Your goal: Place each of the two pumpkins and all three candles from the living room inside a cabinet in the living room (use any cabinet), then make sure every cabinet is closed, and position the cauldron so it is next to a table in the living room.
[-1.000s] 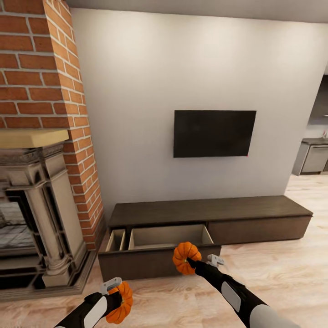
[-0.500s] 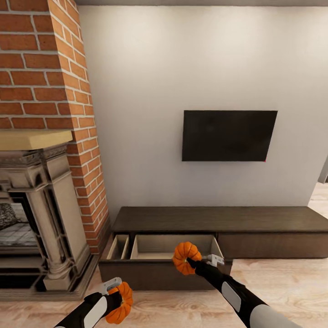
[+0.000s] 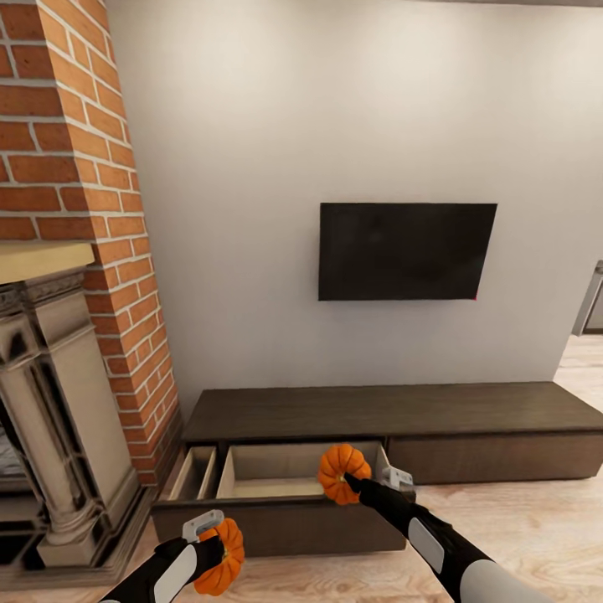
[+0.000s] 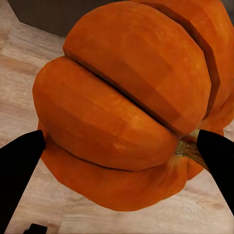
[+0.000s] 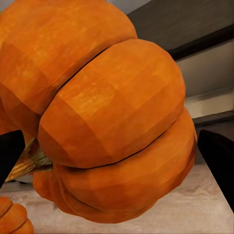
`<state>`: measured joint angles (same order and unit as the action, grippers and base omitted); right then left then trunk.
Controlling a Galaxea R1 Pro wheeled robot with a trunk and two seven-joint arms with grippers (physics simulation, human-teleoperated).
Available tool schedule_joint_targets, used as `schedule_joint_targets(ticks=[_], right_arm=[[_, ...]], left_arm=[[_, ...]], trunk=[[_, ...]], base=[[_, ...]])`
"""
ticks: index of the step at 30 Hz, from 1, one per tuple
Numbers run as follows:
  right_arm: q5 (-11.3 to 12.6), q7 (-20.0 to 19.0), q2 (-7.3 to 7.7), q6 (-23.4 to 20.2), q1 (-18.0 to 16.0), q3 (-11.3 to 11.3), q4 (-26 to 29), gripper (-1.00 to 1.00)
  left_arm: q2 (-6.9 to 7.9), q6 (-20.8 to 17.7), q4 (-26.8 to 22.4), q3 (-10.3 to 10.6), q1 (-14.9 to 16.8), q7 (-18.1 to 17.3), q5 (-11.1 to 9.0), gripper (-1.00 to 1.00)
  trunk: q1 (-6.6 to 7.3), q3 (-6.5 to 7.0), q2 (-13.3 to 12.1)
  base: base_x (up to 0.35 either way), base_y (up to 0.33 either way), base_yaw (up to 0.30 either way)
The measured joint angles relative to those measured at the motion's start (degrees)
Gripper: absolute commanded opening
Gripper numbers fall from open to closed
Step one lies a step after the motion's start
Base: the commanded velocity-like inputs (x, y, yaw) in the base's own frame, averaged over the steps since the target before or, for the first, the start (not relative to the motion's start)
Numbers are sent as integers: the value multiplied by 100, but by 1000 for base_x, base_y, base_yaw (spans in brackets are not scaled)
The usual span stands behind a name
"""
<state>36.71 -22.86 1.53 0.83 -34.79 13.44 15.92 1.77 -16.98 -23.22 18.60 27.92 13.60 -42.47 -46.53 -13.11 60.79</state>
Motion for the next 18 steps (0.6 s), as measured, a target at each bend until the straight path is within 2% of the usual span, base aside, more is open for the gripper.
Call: schedule_joint_targets(ticks=[6,18], right_arm=[[1,-15,13,4,3,-1,0,-100],[14,-34,24,-13,1,-1,-2,-100]], left_arm=[[0,0,0,2,0,1,5,-100],[0,-1,1,0,0,1,2,-100]], trunk=[[1,0,0],[2,0,0]], base=[[107,-28,0],[293,-20,0]])
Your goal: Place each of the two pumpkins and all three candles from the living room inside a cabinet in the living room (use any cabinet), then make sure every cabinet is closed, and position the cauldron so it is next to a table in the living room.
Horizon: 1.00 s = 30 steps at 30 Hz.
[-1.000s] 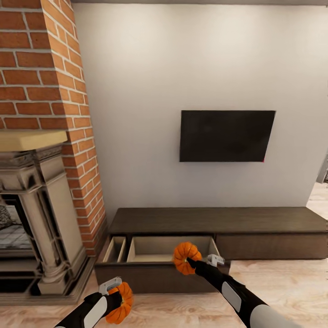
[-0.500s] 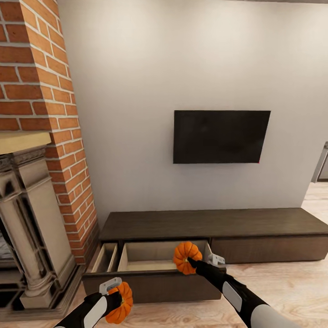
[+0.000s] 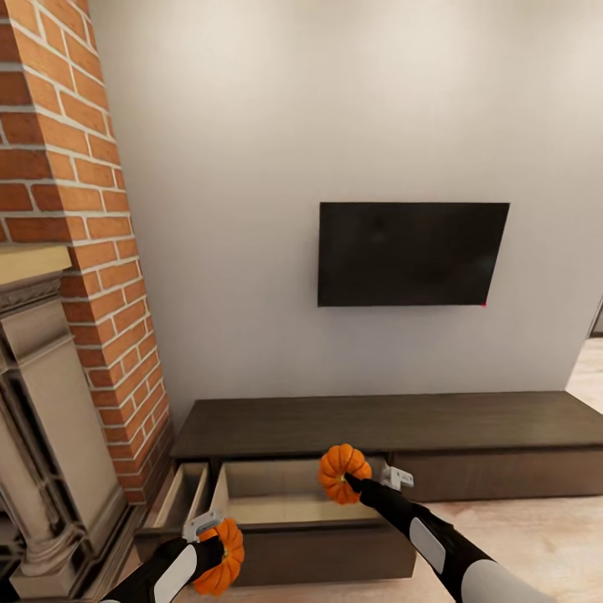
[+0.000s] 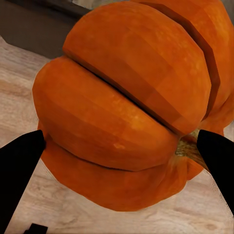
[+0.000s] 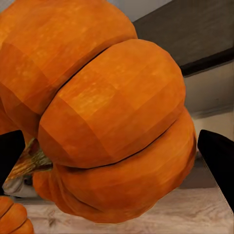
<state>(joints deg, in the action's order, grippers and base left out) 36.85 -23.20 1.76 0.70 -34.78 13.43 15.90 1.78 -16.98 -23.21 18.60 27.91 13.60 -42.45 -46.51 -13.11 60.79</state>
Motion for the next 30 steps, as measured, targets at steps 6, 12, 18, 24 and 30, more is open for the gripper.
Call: schedule_joint_targets(ticks=[6,12,18,24,30], right_arm=[[-2,-2,-2,8,3,7,-1,-100],[-12,3,-14,8,2,10,-2,-100],[-2,83,-28,-27,-1,9,-5,-100],[1,555,-37,-80,2,6,-20,-100],[1,944,-40,-329,-2,35,-11,-100]], left_arm=[[0,0,1,1,0,1,0,-100],[0,-1,1,1,0,1,-3,-100],[0,1,-1,-1,1,-1,11,-100],[0,4,-1,16,0,4,17,-100],[-109,6,-352,22,149,55,-1,-100]], trunk=[[-1,0,0],[0,0,0],[-2,0,-1],[-3,0,-1],[-3,1,-1]], base=[[246,0,0],[265,0,0],[101,0,0],[6,0,0],[0,0,0]])
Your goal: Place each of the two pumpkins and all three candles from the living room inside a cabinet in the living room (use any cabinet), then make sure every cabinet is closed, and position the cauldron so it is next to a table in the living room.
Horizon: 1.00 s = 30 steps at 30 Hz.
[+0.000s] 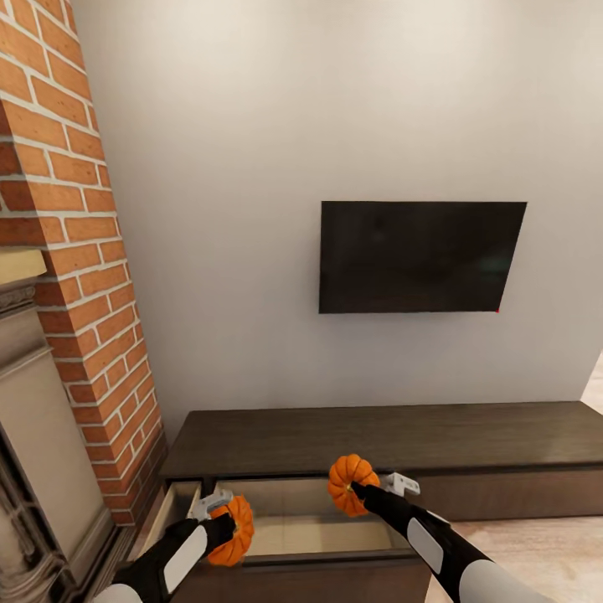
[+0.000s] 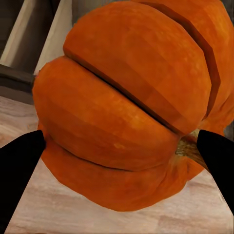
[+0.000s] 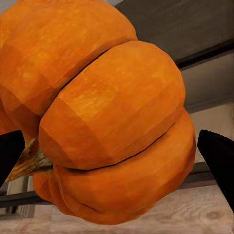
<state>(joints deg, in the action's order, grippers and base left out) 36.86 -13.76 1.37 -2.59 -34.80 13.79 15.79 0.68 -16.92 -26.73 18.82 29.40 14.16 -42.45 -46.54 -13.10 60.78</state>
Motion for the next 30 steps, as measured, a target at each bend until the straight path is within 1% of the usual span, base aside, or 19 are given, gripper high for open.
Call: schedule_joint_targets(ticks=[2,5,8,10,11,14,16,18,19,21,25,30], right_arm=[[-3,19,0,-27,-2,-1,2,-100],[-4,24,0,-37,0,12,3,-100],[4,42,-1,-53,0,174,1,-100],[21,51,-1,-168,-3,255,4,-100],[26,65,-2,-451,-8,304,25,-100],[29,242,0,-1226,-29,318,82,-100],[48,319,0,-1429,-61,293,91,-100],[53,353,-1,-1515,-89,291,91,-100],[40,367,0,-1551,-100,294,98,-100],[34,412,0,-1573,-106,294,95,-100],[92,435,0,-1590,-111,284,93,-100],[60,470,0,-1582,-111,282,106,-100]], left_arm=[[-72,-2,-49,9,117,12,-20,-100],[-135,-9,-57,0,167,14,11,-100],[-173,-6,-78,3,181,16,14,-100],[-175,-8,-83,2,183,18,24,-100],[-165,-9,-91,-3,187,19,35,-100],[-135,-10,-112,-5,193,20,33,-100],[-127,20,-127,-5,193,23,35,-100],[-117,161,-135,-7,197,25,45,-100],[-112,311,-139,-9,197,24,54,-100],[-112,447,-137,-5,194,18,24,-100],[-117,543,-136,4,194,5,14,-100],[-127,559,-142,13,193,-42,15,-100]], trunk=[[0,0,0],[0,-1,0],[0,-1,0],[0,-1,0],[0,-2,0],[0,-2,0],[0,-1,0],[0,0,0],[0,0,0],[0,-1,0],[0,-1,0],[1,-1,1]], base=[[0,0,0],[0,0,0],[0,0,0],[0,0,0],[0,0,0],[0,0,0],[0,0,0],[0,0,0],[0,0,0],[0,0,0],[23,0,0],[138,0,0]])
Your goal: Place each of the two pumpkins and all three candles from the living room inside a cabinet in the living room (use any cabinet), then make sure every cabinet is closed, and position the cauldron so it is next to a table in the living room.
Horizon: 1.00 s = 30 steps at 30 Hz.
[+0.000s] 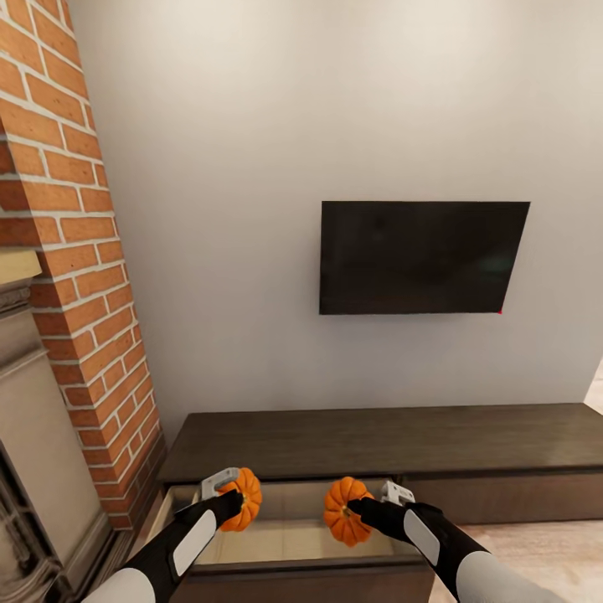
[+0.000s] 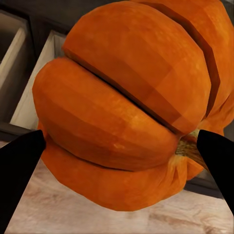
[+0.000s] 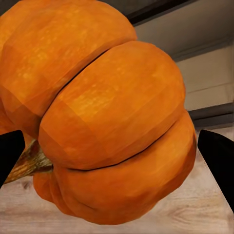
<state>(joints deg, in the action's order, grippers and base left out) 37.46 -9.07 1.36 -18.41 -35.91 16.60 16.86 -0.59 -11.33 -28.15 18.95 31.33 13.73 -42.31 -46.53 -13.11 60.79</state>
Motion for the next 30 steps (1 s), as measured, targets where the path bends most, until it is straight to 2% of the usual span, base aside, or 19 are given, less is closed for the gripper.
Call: schedule_joint_targets(ticks=[16,30], right_arm=[[22,-176,0,104,0,-8,20,-100],[47,-180,0,105,0,-19,29,-100]], left_arm=[[5,-1,-2,11,0,-16,1,-100],[10,-8,-1,10,0,-16,2,-100]], trunk=[[0,0,0],[1,0,0]], base=[[122,0,0],[129,0,0]])
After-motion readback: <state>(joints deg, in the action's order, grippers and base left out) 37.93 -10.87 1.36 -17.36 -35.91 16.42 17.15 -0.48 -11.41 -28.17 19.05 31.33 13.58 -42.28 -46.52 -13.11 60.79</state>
